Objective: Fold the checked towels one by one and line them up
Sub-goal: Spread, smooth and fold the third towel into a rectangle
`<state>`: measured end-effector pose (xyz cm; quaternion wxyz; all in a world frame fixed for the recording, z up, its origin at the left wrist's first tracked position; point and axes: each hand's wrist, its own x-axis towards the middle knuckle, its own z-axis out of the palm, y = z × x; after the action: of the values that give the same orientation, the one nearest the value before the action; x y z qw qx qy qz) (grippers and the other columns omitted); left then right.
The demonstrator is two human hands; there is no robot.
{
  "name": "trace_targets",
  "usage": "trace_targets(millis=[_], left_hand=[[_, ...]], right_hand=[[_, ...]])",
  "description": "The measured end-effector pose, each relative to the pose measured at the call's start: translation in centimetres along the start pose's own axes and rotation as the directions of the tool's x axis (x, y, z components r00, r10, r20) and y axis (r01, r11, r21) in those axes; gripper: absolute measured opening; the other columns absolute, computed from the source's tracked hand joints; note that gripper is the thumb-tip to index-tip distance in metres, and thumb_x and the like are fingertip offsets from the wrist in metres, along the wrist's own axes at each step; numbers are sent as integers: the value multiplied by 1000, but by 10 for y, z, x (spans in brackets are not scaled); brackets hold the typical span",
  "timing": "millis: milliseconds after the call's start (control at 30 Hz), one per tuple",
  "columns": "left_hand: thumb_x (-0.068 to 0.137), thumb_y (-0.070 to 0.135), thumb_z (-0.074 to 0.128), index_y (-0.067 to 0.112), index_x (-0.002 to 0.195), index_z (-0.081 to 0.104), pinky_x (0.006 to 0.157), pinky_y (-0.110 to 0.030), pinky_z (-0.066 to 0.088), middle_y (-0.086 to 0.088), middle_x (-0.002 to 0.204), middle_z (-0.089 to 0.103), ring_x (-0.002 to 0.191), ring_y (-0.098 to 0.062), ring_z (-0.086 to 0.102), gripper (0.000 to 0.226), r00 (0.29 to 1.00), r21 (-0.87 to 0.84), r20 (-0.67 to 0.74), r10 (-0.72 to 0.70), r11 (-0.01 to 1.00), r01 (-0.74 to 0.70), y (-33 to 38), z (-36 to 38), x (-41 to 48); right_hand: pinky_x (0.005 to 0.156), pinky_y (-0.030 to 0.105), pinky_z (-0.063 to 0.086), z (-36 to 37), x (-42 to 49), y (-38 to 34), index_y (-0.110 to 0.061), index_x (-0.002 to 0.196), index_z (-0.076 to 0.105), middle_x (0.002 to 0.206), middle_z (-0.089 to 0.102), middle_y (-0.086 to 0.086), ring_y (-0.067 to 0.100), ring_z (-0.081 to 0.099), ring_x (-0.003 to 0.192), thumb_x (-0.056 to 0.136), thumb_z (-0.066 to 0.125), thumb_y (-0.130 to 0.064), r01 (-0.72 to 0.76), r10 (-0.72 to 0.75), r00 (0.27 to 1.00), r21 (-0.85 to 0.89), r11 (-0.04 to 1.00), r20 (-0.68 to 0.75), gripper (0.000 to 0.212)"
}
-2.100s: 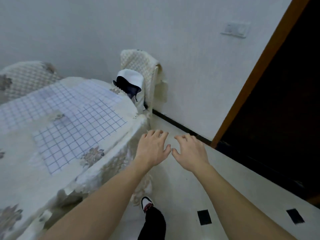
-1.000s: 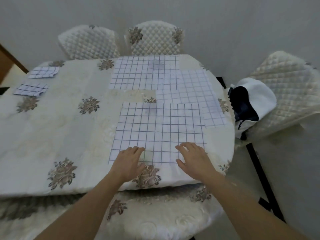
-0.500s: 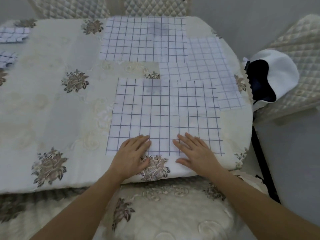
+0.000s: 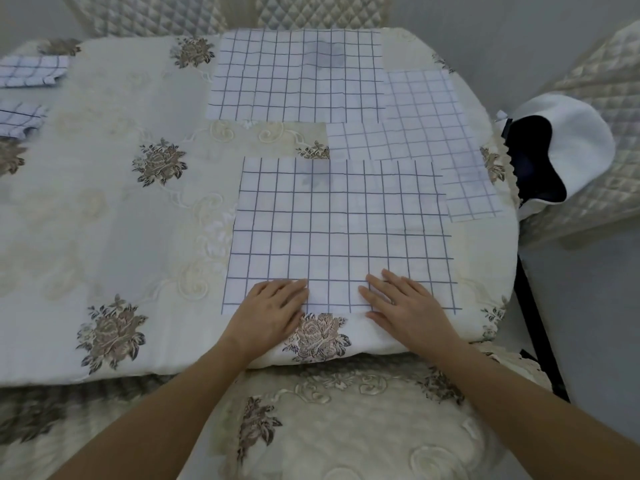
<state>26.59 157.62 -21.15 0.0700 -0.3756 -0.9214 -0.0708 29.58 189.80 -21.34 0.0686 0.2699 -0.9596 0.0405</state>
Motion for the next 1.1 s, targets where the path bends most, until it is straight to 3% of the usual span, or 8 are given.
trace_targets(millis=[200, 433, 567, 700, 800, 867, 967, 1100], left_hand=[[91, 46, 58, 17, 127, 63, 96, -43, 47, -3, 133, 62, 117, -24, 59, 46, 997, -20, 31, -71, 997, 71, 8, -5, 5], [97, 34, 46, 21, 134, 61, 107, -42, 39, 3, 139, 60, 128, -21, 55, 42, 995, -89, 49, -89, 992, 93, 5, -4, 1], [100, 33, 44, 20, 132, 63, 105, -38, 39, 2, 135, 63, 124, -21, 59, 39, 994, -167, 41, -102, 980, 107, 2, -10, -14], [108, 36, 30, 15, 127, 67, 92, -37, 52, -1, 126, 68, 113, -22, 64, 46, 995, -277, 38, -93, 956, 100, 4, -25, -28], [100, 26, 43, 15, 126, 66, 85, -35, 57, -3, 121, 70, 104, -21, 68, 37, 991, -321, 68, -117, 938, 133, 9, -37, -40], [103, 33, 39, 16, 125, 68, 82, -33, 59, -1, 119, 71, 100, -20, 70, 40, 983, -354, 87, -165, 917, 185, 14, -50, -47], [105, 54, 22, 23, 123, 69, 84, -23, 55, 7, 118, 72, 102, -13, 69, 59, 948, -409, 135, -288, 855, 318, 26, -73, -58], [96, 71, 17, 29, 125, 68, 94, -13, 47, 19, 122, 68, 111, 2, 62, 72, 891, -505, 277, -359, 735, 453, 29, -96, -72]], right_hand=[[97, 46, 52, 2, -1, 5, -20, 130, 65, 138, 62, 2, 28, 55, 130, 102, 54, -27, 3, 1, 999, 71, 997, -51, 31], [106, 36, 45, -22, -4, 18, -25, 130, 66, 135, 63, -5, 20, 55, 130, 103, 39, -37, -50, 43, 999, 304, 951, 32, 40], [107, 45, 46, -20, -15, 40, -22, 134, 62, 141, 58, -3, 24, 49, 136, 96, 55, -25, -63, 38, 995, 277, 959, 94, 39], [104, 52, 48, -22, -31, 58, -24, 136, 60, 146, 52, -1, 29, 46, 138, 84, 73, -3, -106, 42, 975, 287, 952, 219, 58], [113, 42, 39, -35, -33, 63, -33, 140, 54, 150, 40, -14, 17, 33, 144, 92, 65, -5, -145, 17, 940, 353, 924, 341, 56], [116, 33, 33, -46, -33, 63, -42, 141, 47, 149, 33, -25, 6, 25, 146, 101, 54, -13, -222, 25, 891, 386, 895, 454, 51], [109, 28, 39, -62, -39, 62, -45, 137, 51, 144, 48, -20, 6, 40, 139, 102, 54, -23, -295, 76, 872, 395, 870, 483, 42], [97, 17, 44, -81, -48, 56, -43, 130, 60, 130, 57, -25, 3, 56, 123, 99, 60, -25, -357, 111, 852, 413, 838, 512, 35]])
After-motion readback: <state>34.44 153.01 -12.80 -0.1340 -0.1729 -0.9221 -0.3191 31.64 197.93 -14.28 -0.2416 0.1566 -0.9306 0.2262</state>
